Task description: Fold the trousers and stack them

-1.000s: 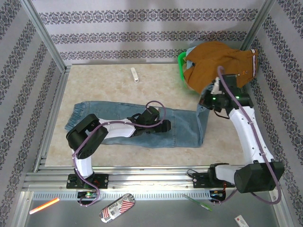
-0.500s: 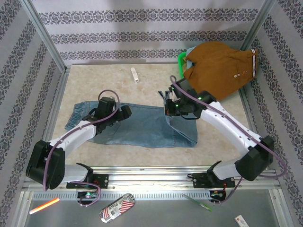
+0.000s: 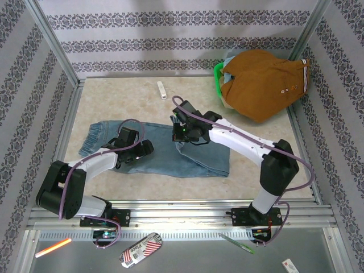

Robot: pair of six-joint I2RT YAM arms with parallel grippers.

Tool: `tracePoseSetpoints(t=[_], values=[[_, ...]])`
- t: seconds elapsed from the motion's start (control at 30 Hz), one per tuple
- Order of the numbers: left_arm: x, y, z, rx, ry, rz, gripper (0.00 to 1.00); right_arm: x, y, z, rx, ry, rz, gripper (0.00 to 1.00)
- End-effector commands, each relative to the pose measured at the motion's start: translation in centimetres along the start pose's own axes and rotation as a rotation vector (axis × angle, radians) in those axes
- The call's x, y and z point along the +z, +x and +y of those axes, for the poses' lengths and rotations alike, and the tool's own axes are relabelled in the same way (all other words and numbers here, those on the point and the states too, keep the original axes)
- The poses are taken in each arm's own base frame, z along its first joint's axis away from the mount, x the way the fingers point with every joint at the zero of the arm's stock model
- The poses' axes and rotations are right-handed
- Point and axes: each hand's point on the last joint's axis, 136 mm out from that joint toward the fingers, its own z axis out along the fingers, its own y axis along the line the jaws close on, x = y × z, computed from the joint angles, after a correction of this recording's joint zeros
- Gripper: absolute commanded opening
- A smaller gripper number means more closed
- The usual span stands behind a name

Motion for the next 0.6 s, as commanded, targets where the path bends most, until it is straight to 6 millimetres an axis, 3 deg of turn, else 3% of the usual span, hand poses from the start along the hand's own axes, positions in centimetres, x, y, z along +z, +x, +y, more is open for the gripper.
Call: tracePoseSetpoints(t=[0.0,0.17,0.2,0.3,0.43,0.57], values=[[1.1,2.4,1.4,-0.008,-0.011,0.084,0.89,1.7,-0.7,2.2,0.041,-0.037,-0.031,0.00],[0.0,2.1,1.1,-0.004,0.003,0.071,0.89,5.3,1.1,1.8,0.063,-0.008,0.050,0.01],[-0.4,1.9,1.0,-0.003,0.004,0.062,0.90,6.0,1.6,1.9,0.070,-0.015,0.075,0.16],[-1.8,1.0,0.8,-0.005,0.012,0.031,0.91,6.3,2.9,3.4,0.076,-0.096,0.148,0.45],[-4.1,-0.4,-0.1,0.014,0.034,-0.011,0.92,3.5,2.9,4.3,0.040,-0.170,0.143,0.56],[-6.1,-0.9,-1.8,0.052,0.097,-0.020,0.89,-0.6,1.6,1.7,0.022,-0.149,0.068,0.58]])
